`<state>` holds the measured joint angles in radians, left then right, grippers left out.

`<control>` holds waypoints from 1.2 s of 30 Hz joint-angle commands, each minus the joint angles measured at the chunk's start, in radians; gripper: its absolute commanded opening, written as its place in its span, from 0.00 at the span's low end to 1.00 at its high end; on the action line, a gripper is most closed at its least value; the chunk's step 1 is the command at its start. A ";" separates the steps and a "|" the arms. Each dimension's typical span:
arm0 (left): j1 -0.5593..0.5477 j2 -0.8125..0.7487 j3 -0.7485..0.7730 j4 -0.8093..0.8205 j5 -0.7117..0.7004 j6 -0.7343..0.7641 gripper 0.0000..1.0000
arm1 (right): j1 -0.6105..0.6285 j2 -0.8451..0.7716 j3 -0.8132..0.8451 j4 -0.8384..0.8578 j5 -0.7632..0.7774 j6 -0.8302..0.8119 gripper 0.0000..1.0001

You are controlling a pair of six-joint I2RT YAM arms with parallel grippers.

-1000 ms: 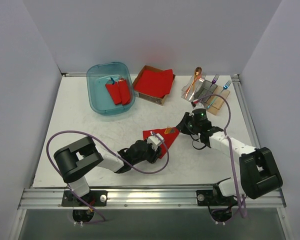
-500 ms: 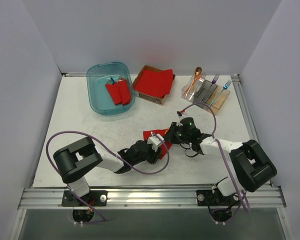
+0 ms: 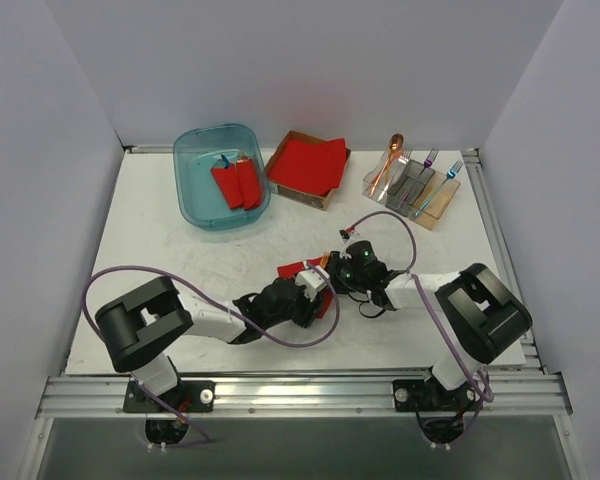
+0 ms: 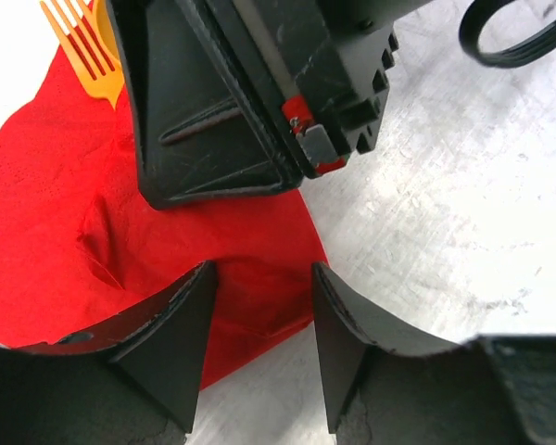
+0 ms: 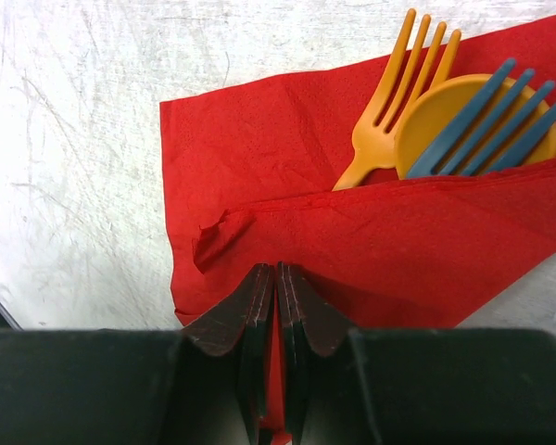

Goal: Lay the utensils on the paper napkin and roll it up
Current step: Roll the napkin at the center of the board.

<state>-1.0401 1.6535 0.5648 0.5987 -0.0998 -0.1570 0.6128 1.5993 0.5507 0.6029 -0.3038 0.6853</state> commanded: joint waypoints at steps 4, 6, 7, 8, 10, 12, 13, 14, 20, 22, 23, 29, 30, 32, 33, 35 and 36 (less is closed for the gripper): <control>0.037 -0.126 0.070 -0.141 -0.005 -0.029 0.56 | 0.025 0.011 0.017 -0.026 0.029 -0.001 0.09; 0.073 -0.138 0.089 -0.166 0.038 -0.061 0.53 | 0.030 0.008 0.020 -0.032 0.034 -0.001 0.09; 0.116 -0.139 0.093 -0.183 0.054 -0.070 0.52 | 0.031 0.007 0.021 -0.035 0.035 -0.001 0.09; 0.133 -0.143 0.095 -0.186 0.084 -0.088 0.52 | 0.033 0.005 0.022 -0.037 0.038 -0.001 0.09; 0.164 -0.147 0.092 -0.188 0.100 -0.095 0.51 | 0.036 0.004 0.023 -0.041 0.040 -0.003 0.09; 0.187 -0.164 0.084 -0.191 0.100 -0.092 0.51 | 0.042 0.001 0.029 -0.048 0.046 -0.004 0.09; 0.190 -0.173 0.083 -0.194 0.100 -0.092 0.51 | 0.042 -0.001 0.031 -0.052 0.048 -0.004 0.09; 0.201 -0.193 0.080 -0.200 0.086 -0.095 0.51 | 0.044 -0.004 0.032 -0.054 0.051 -0.006 0.09; 0.227 -0.274 0.055 -0.234 0.035 -0.102 0.52 | 0.050 -0.004 0.046 -0.072 0.060 -0.016 0.09; 0.227 -0.290 0.056 -0.263 0.005 -0.101 0.51 | 0.050 -0.004 0.051 -0.077 0.061 -0.017 0.09; 0.227 -0.307 0.060 -0.279 -0.009 -0.108 0.50 | 0.050 -0.004 0.052 -0.078 0.063 -0.018 0.09; 0.236 -0.415 0.070 -0.436 -0.256 -0.241 0.42 | 0.054 -0.002 0.061 -0.089 0.069 -0.023 0.09; 0.239 -0.431 0.067 -0.466 -0.286 -0.271 0.40 | 0.056 -0.002 0.061 -0.092 0.071 -0.023 0.09; 0.250 -0.464 0.058 -0.484 -0.388 -0.394 0.33 | 0.058 -0.002 0.064 -0.095 0.072 -0.026 0.09; 0.252 -0.472 0.050 -0.550 -0.438 -0.473 0.26 | 0.058 -0.002 0.066 -0.095 0.074 -0.026 0.09; 0.267 -0.497 0.063 -0.690 -0.535 -0.669 0.53 | 0.058 -0.002 0.071 -0.097 0.074 -0.024 0.09; 0.273 -0.500 0.049 -0.680 -0.519 -0.644 0.56 | 0.059 -0.004 0.072 -0.098 0.074 -0.026 0.09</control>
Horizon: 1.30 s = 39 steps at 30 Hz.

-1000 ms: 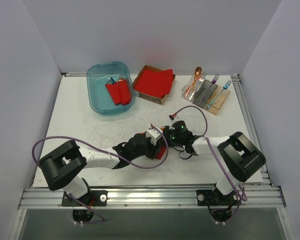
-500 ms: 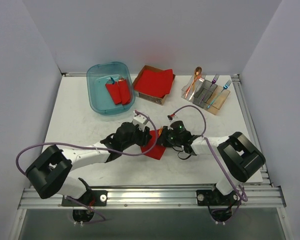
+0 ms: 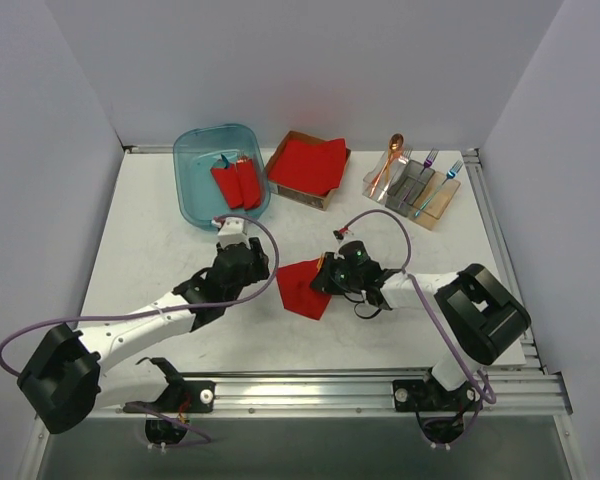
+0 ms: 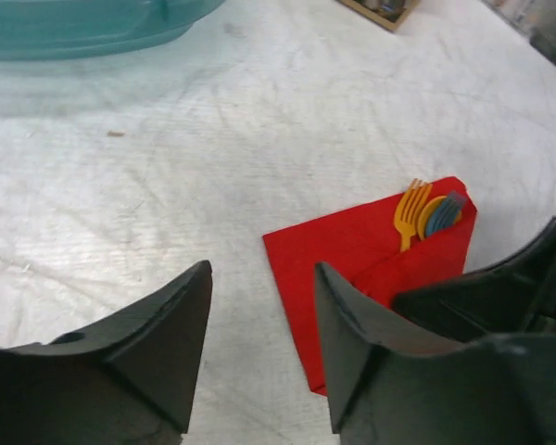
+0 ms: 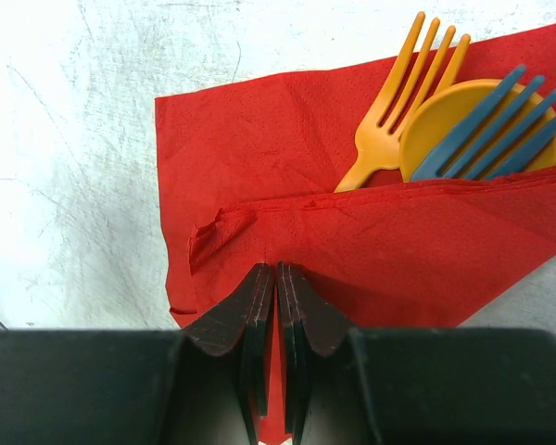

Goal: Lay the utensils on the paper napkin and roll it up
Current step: Roll the napkin at the center of the board.

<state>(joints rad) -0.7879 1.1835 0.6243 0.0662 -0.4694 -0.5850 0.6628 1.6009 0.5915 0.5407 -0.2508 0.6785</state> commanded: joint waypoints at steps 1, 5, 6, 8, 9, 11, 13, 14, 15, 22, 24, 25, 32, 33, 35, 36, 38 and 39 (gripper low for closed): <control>0.038 -0.031 -0.020 -0.114 -0.062 -0.179 0.59 | 0.009 -0.006 0.034 -0.038 0.019 -0.019 0.09; 0.065 0.008 0.008 -0.108 0.041 -0.125 0.96 | 0.012 -0.010 0.042 -0.044 0.025 -0.020 0.09; 0.067 0.019 0.020 -0.146 0.040 -0.130 0.97 | 0.014 -0.010 0.044 -0.047 0.025 -0.020 0.09; 0.068 0.057 0.061 -0.167 0.041 -0.124 0.96 | 0.014 -0.012 0.044 -0.048 0.028 -0.020 0.09; 0.069 0.070 0.074 -0.190 0.040 -0.125 0.99 | 0.015 -0.012 0.044 -0.050 0.030 -0.019 0.09; 0.072 0.108 0.109 -0.201 0.044 -0.128 0.92 | 0.015 -0.012 0.044 -0.051 0.035 -0.019 0.09; 0.075 0.136 0.133 -0.213 0.067 -0.130 0.89 | 0.020 -0.013 0.045 -0.058 0.039 -0.022 0.09; 0.075 0.166 0.159 -0.221 0.077 -0.136 0.88 | 0.018 -0.015 0.045 -0.061 0.041 -0.022 0.09; 0.076 0.185 0.172 -0.226 0.084 -0.139 0.86 | 0.020 -0.015 0.045 -0.064 0.045 -0.022 0.09; 0.078 0.347 0.261 -0.247 0.130 -0.164 0.75 | 0.024 -0.018 0.050 -0.068 0.051 -0.025 0.09; 0.079 0.375 0.279 -0.246 0.144 -0.165 0.70 | 0.026 -0.018 0.051 -0.070 0.054 -0.025 0.09; 0.078 0.387 0.285 -0.244 0.155 -0.167 0.67 | 0.027 -0.018 0.053 -0.070 0.056 -0.025 0.09; 0.076 0.455 0.313 -0.246 0.149 -0.174 0.66 | 0.031 -0.013 0.054 -0.070 0.061 -0.025 0.09; 0.078 0.461 0.318 -0.247 0.147 -0.174 0.66 | 0.031 -0.013 0.056 -0.070 0.061 -0.026 0.09; 0.076 0.485 0.330 -0.250 0.146 -0.177 0.65 | 0.032 -0.010 0.057 -0.071 0.061 -0.028 0.09; 0.076 0.496 0.334 -0.253 0.144 -0.180 0.64 | 0.032 -0.010 0.057 -0.071 0.061 -0.028 0.09; 0.075 0.522 0.344 -0.255 0.144 -0.185 0.61 | 0.034 -0.012 0.059 -0.074 0.062 -0.030 0.09; 0.073 0.527 0.347 -0.256 0.134 -0.187 0.61 | 0.035 -0.013 0.059 -0.074 0.062 -0.030 0.09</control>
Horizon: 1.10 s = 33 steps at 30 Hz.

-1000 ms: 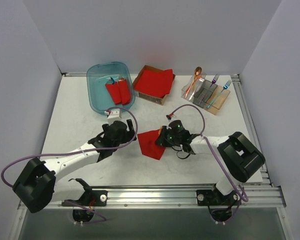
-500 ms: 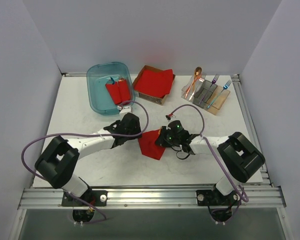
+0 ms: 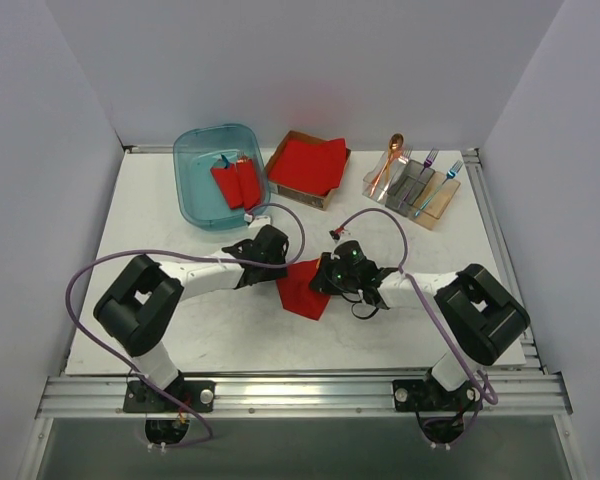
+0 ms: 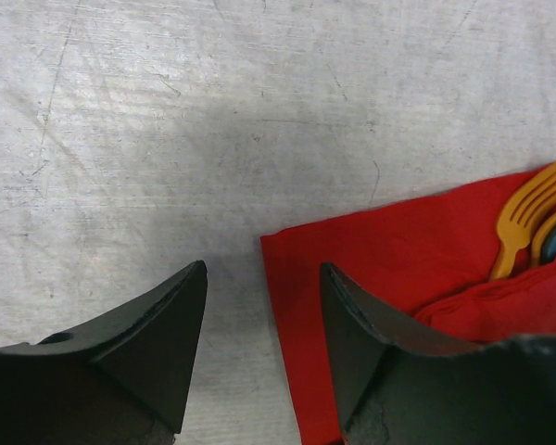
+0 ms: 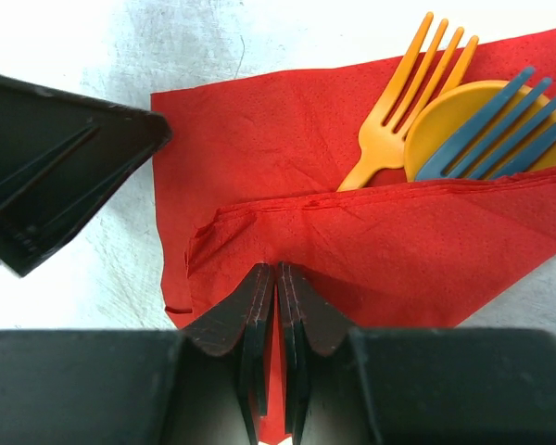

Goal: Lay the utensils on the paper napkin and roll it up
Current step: Roll the napkin at the center of the board.

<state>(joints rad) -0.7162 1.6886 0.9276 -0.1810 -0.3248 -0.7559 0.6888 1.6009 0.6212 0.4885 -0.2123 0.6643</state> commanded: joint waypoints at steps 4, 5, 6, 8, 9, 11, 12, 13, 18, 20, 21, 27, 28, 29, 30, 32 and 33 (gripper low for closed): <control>-0.014 0.049 0.060 -0.029 -0.056 -0.028 0.60 | 0.011 -0.016 0.031 -0.027 0.025 -0.015 0.09; -0.015 0.052 0.065 -0.041 -0.063 -0.033 0.59 | 0.012 -0.018 0.032 -0.030 0.028 -0.015 0.09; -0.019 0.056 0.073 -0.046 -0.075 -0.036 0.59 | 0.011 -0.018 0.034 -0.031 0.027 -0.015 0.09; -0.025 0.063 0.077 -0.061 -0.089 -0.043 0.57 | 0.014 -0.022 0.035 -0.034 0.030 -0.017 0.09; -0.026 0.063 0.080 -0.064 -0.095 -0.043 0.52 | 0.012 -0.022 0.037 -0.036 0.031 -0.017 0.09; -0.031 0.071 0.089 -0.087 -0.108 -0.051 0.48 | 0.014 -0.025 0.038 -0.039 0.033 -0.017 0.08; -0.032 0.072 0.097 -0.094 -0.120 -0.052 0.48 | 0.014 -0.025 0.040 -0.041 0.036 -0.017 0.09; -0.035 0.075 0.099 -0.103 -0.128 -0.059 0.48 | 0.014 -0.025 0.040 -0.042 0.034 -0.017 0.09; -0.058 0.097 0.123 -0.138 -0.146 -0.068 0.45 | 0.015 -0.027 0.044 -0.047 0.036 -0.019 0.08; -0.065 0.109 0.135 -0.144 -0.148 -0.072 0.44 | 0.017 -0.025 0.046 -0.048 0.036 -0.020 0.08; -0.069 0.117 0.137 -0.144 -0.148 -0.072 0.44 | 0.017 -0.027 0.048 -0.048 0.037 -0.020 0.08; -0.080 0.138 0.160 -0.153 -0.152 -0.079 0.36 | 0.018 -0.027 0.051 -0.054 0.041 -0.022 0.08; -0.080 0.140 0.162 -0.161 -0.157 -0.082 0.33 | 0.018 -0.027 0.051 -0.056 0.042 -0.022 0.09; -0.080 0.143 0.162 -0.164 -0.164 -0.083 0.32 | 0.020 -0.027 0.051 -0.056 0.044 -0.022 0.09; -0.080 0.141 0.162 -0.167 -0.169 -0.085 0.31 | 0.020 -0.027 0.049 -0.054 0.042 -0.022 0.08; -0.080 0.138 0.159 -0.173 -0.181 -0.088 0.28 | 0.020 -0.025 0.051 -0.056 0.042 -0.022 0.08; -0.080 0.137 0.157 -0.172 -0.184 -0.088 0.22 | 0.020 -0.025 0.051 -0.054 0.042 -0.020 0.08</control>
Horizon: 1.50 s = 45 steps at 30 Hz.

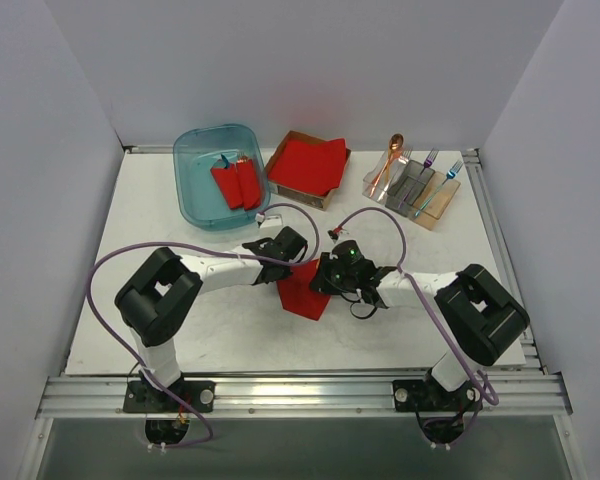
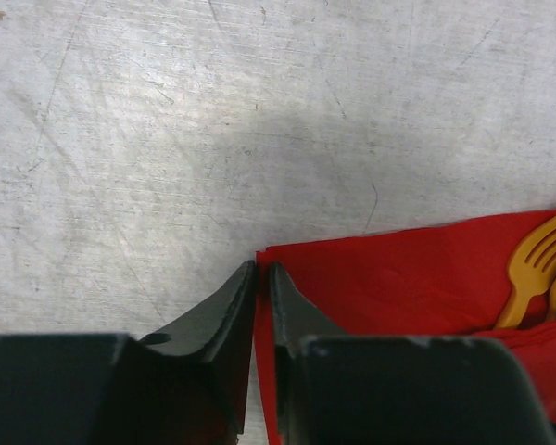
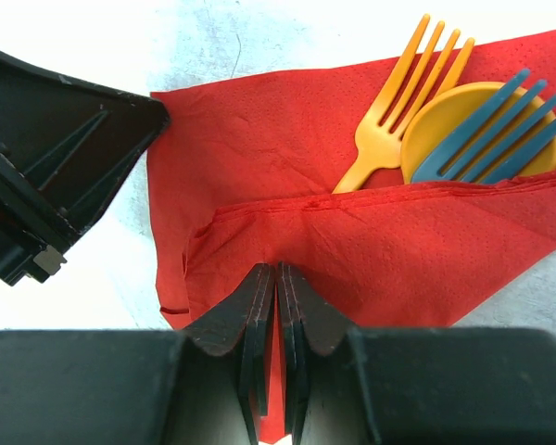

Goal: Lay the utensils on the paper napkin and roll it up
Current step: Roll the napkin at the center of the board.

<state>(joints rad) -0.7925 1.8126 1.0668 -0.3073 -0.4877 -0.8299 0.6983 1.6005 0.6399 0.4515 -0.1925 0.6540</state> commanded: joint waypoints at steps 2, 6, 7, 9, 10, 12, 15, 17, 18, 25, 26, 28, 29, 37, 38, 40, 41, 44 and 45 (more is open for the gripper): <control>-0.004 0.011 0.018 -0.049 -0.028 -0.015 0.19 | 0.013 -0.025 0.032 -0.014 0.022 -0.008 0.08; -0.014 0.007 0.022 -0.047 -0.044 -0.015 0.18 | 0.021 -0.025 0.037 -0.014 0.019 -0.010 0.08; -0.019 0.004 0.025 -0.053 -0.052 -0.015 0.12 | 0.023 -0.028 0.037 -0.011 0.021 -0.008 0.08; -0.028 -0.007 0.033 -0.056 -0.063 -0.012 0.11 | 0.029 -0.036 0.040 -0.011 0.018 -0.007 0.08; -0.033 -0.010 0.038 -0.062 -0.066 -0.012 0.10 | 0.033 -0.037 0.040 -0.010 0.018 -0.005 0.08; -0.039 -0.022 0.042 -0.065 -0.068 -0.012 0.06 | 0.039 -0.045 0.038 -0.005 0.018 -0.002 0.08; -0.047 -0.041 0.045 -0.072 -0.075 -0.012 0.05 | 0.052 -0.048 0.037 -0.004 0.019 -0.002 0.09; -0.048 -0.051 0.048 -0.078 -0.080 -0.012 0.02 | 0.055 -0.047 0.035 -0.007 0.022 0.001 0.08; -0.050 -0.055 0.048 -0.081 -0.080 -0.011 0.02 | 0.058 -0.047 0.030 -0.005 0.024 0.006 0.08; -0.057 -0.087 0.051 -0.092 -0.078 -0.015 0.02 | 0.075 -0.045 -0.012 0.027 0.028 0.042 0.09; -0.059 -0.096 0.050 -0.092 -0.077 -0.015 0.02 | 0.078 -0.042 -0.017 0.035 0.028 0.045 0.09; -0.066 -0.104 0.051 -0.095 -0.075 -0.015 0.02 | 0.078 -0.036 -0.025 0.047 0.027 0.050 0.09; -0.070 -0.113 0.053 -0.095 -0.075 -0.015 0.02 | 0.081 -0.030 -0.028 0.052 0.027 0.055 0.08; -0.100 -0.142 0.077 -0.116 -0.061 -0.018 0.02 | 0.084 -0.001 -0.039 0.085 0.027 0.064 0.08; -0.105 -0.147 0.081 -0.119 -0.061 -0.020 0.03 | 0.084 0.001 -0.039 0.087 0.025 0.064 0.08; -0.113 -0.150 0.088 -0.128 -0.061 -0.021 0.02 | 0.086 0.001 -0.039 0.088 0.025 0.067 0.08; -0.117 -0.156 0.088 -0.131 -0.060 -0.021 0.02 | 0.086 0.001 -0.040 0.087 0.028 0.065 0.08; -0.122 -0.162 0.101 -0.142 -0.054 -0.025 0.02 | 0.086 0.004 -0.042 0.088 0.030 0.068 0.08; -0.125 -0.162 0.104 -0.144 -0.048 -0.028 0.02 | 0.084 0.006 -0.043 0.088 0.033 0.073 0.08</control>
<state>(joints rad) -0.9089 1.6978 1.1202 -0.4278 -0.5415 -0.8391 0.7742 1.6009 0.6067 0.5156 -0.1856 0.7128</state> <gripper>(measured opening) 0.034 0.084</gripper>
